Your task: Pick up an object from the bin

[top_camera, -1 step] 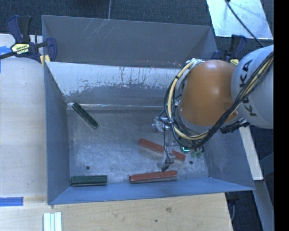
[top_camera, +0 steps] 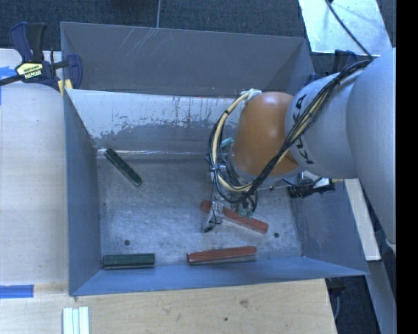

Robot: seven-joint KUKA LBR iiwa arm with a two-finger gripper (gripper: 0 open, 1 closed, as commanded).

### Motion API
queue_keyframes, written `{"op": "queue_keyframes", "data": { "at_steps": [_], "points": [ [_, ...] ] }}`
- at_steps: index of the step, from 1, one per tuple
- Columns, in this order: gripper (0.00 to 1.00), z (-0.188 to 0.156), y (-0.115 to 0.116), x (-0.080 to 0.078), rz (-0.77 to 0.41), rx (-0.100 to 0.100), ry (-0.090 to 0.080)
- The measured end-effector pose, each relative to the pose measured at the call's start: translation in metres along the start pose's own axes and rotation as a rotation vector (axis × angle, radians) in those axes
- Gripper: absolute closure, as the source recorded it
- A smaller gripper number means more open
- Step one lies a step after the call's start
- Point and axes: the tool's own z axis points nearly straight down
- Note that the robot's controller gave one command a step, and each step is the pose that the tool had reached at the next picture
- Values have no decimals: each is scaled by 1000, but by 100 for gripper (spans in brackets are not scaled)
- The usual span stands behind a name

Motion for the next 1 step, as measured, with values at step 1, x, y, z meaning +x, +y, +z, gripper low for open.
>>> {"op": "queue_keyframes", "data": {
  "at_steps": [1],
  "points": [
    [0,2,-3,-4,-223,0,-3]
  ]
}}
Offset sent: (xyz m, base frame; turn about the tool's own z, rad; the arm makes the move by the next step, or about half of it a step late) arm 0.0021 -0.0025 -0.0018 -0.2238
